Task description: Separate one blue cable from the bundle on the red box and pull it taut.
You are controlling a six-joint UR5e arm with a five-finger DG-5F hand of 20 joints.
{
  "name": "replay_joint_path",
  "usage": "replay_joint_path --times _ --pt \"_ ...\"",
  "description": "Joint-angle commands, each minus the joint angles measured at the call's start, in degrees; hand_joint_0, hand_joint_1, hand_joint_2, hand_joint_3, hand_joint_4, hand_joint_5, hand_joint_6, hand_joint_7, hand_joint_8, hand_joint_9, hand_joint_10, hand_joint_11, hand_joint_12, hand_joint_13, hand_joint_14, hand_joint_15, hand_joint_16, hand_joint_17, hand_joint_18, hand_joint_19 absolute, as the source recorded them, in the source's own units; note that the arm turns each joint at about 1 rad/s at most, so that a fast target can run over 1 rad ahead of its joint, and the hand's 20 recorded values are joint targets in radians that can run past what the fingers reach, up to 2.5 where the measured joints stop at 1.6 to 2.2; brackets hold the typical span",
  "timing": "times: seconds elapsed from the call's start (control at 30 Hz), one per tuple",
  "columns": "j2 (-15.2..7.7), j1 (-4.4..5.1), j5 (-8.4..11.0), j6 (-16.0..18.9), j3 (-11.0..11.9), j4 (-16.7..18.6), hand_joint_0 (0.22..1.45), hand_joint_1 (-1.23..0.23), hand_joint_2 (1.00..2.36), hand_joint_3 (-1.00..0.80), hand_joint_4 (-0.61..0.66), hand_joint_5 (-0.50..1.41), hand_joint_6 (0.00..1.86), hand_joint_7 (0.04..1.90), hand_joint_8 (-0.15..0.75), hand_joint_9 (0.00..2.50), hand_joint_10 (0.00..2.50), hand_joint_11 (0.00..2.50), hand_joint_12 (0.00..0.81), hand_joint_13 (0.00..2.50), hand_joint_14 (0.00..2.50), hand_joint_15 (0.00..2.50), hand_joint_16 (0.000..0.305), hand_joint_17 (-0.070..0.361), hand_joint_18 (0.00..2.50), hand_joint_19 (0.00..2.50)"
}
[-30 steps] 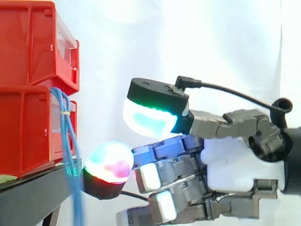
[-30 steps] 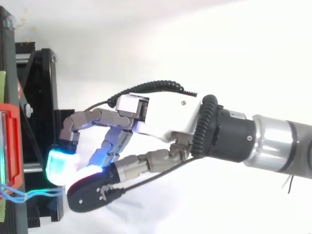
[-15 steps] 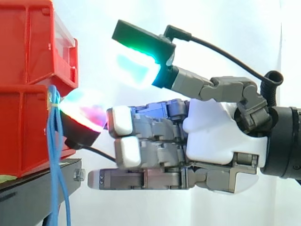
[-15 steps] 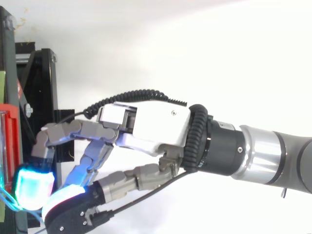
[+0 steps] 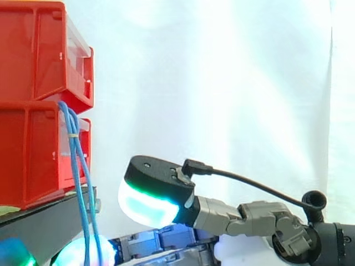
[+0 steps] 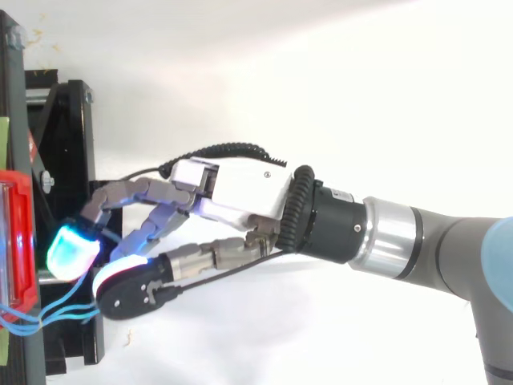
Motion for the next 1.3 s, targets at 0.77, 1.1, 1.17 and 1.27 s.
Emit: replay_joint_path --times 0.77,1.1,1.17,1.27 --pt "-3.92 1.55 2.11 -4.99 1.61 8.56 0.5 -0.57 1.0 -0.5 0.24 -0.14 0.5 0.79 0.249 1.18 0.02 0.47 0.301 1.2 0.01 0.33 0.042 0.095 0.0 0.0" --pt "-5.76 2.34 2.11 -4.55 3.28 9.71 0.51 -0.56 1.0 -0.5 0.23 -0.14 0.5 0.8 0.258 1.26 0.02 0.52 0.312 1.36 0.02 0.42 0.041 0.091 0.0 0.0" --pt "-5.76 2.34 2.02 -4.63 3.28 9.62 0.51 -0.56 1.0 -0.5 0.23 -0.14 0.5 0.8 0.257 1.26 0.02 0.52 0.313 1.37 0.02 0.42 0.04 0.089 0.0 0.0" --pt "-5.76 2.34 2.02 -4.55 3.28 9.53 0.51 -0.56 1.0 -0.5 0.23 -0.14 0.5 0.8 0.256 1.26 0.02 0.52 0.316 1.38 0.02 0.42 0.039 0.089 0.0 0.0"
